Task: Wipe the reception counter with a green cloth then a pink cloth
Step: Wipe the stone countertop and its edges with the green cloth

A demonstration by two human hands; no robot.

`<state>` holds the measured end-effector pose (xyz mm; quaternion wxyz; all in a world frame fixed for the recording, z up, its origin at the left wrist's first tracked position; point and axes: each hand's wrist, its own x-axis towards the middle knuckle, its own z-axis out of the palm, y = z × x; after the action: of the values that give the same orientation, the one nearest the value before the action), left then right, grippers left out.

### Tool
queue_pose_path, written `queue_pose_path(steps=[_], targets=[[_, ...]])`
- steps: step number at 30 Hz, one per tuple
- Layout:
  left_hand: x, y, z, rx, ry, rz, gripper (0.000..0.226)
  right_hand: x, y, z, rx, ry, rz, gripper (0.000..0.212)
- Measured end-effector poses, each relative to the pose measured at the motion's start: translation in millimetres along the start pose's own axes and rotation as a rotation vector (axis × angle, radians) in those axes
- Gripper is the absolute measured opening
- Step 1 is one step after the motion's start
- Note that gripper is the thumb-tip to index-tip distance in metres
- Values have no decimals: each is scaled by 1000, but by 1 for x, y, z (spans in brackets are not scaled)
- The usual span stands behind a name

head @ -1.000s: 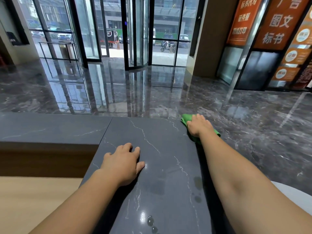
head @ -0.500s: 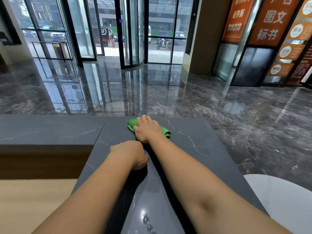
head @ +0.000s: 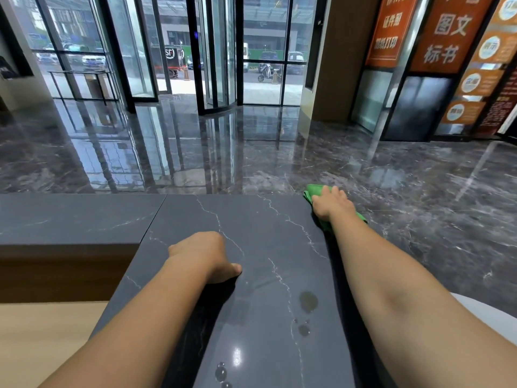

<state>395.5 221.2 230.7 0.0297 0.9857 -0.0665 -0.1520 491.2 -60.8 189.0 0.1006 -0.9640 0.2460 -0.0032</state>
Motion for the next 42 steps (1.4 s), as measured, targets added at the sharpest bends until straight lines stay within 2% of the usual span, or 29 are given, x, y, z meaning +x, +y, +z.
queue_pose_path(steps=[9,17,22,32,37,42], targets=[[-7,-5,6,-18,30,-12,45,-91,31,-1,-21,-19,-15,54],[-9,-9,5,-10,19,-34,54,-174,59,4,-37,-33,11,58],[-8,-7,3,3,13,-36,57,-165,51,2,-37,-31,29,59],[1,-12,8,-6,59,-25,47,-89,1,5,-46,23,19,59],[-1,-31,7,-17,52,30,39,-100,-79,20,-64,37,-187,53],[-5,-43,17,-28,24,94,54,-145,-143,35,-62,-59,-518,57]])
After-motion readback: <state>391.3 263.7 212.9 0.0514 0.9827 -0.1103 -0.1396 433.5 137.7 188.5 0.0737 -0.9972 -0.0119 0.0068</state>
